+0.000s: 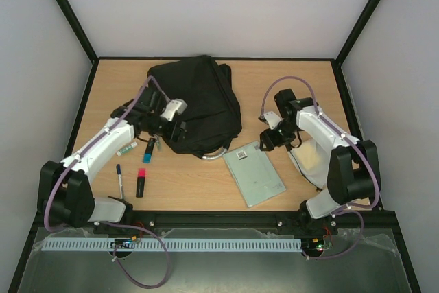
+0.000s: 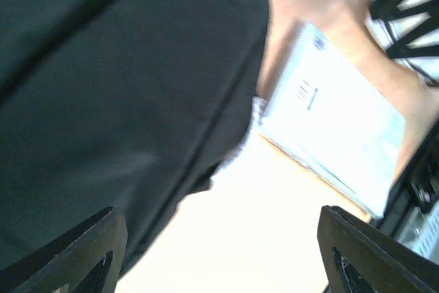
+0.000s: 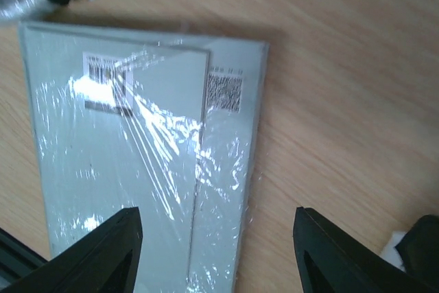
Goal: Pack the student bag
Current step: Pick up the book from the center of the board.
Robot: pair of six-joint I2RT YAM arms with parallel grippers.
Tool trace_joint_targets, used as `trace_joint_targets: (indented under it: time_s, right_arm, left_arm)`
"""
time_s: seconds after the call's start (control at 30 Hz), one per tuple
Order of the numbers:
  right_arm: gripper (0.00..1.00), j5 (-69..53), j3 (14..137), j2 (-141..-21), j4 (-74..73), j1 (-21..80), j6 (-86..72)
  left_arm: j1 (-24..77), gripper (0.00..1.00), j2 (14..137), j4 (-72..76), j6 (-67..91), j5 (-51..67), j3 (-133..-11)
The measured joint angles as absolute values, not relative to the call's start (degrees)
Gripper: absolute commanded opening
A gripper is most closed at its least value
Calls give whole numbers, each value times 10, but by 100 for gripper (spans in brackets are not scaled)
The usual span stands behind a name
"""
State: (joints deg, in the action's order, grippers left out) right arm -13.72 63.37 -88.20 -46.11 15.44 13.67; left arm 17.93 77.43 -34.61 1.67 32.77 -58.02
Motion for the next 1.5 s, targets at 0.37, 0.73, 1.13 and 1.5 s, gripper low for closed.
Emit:
trace_joint_targets:
  time_s: [0.37, 0.73, 1.13, 1.5]
  right_arm:
    - [62, -146, 602, -932, -466, 154, 156]
    - [64, -153, 596, -971, -460, 154, 163]
    - [46, -205, 595, -1012, -454, 149, 183]
    - [41, -223, 629, -985, -525, 143, 200]
  left_arm:
    - [363, 80, 829, -201, 79, 378, -489]
    - [440, 89, 948, -8, 176, 329, -449]
    - [448, 84, 1026, 65, 247, 323, -500]
    - [469, 80, 1026, 4, 200, 266, -538]
